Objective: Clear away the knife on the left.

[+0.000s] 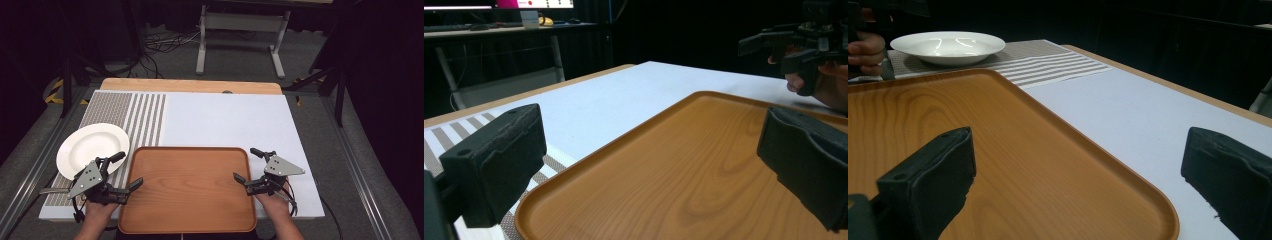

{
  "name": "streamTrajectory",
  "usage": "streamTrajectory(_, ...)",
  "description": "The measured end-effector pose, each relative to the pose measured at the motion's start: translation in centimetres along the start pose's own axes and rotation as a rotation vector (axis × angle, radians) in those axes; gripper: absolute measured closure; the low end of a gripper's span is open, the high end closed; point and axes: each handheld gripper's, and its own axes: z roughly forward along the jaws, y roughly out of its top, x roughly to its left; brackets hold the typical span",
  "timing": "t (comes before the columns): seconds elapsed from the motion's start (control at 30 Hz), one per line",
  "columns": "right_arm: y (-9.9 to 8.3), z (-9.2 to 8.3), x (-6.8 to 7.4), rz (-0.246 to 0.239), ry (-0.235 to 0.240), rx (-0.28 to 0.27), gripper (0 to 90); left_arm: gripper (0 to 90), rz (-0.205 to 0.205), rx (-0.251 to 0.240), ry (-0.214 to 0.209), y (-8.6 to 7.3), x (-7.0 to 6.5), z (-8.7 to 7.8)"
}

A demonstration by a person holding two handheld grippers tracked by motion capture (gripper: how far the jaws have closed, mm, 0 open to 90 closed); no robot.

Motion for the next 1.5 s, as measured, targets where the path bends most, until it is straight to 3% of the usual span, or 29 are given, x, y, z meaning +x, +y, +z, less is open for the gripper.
streamTrajectory(0.6,0.0,-0.1,0.0,-0.001,0.010,-0.004,1.9,0.4,-0.003,0.004,-0.010,0.1,0.3,0.0)
streamTrajectory(0.8,0.0,-0.1,0.0,-0.006,0.016,0.001,2.1,0.8,-0.005,0.036,-0.043,0.3,0.3,0.1)
streamTrajectory(1.03,0.0,-0.3,-0.2,-0.004,0.016,-0.003,2.1,1.0,-0.041,0.022,-0.057,1.1,0.9,-0.2)
streamTrajectory(1.23,0.0,-0.3,-0.2,-0.003,0.021,-0.001,2.2,2.3,-0.013,0.040,-0.070,1.9,1.1,-0.5)
streamTrajectory(1.5,0.0,-0.2,-0.3,0.000,0.028,0.001,2.3,2.2,0.042,0.122,-0.132,3.1,1.2,-0.9)
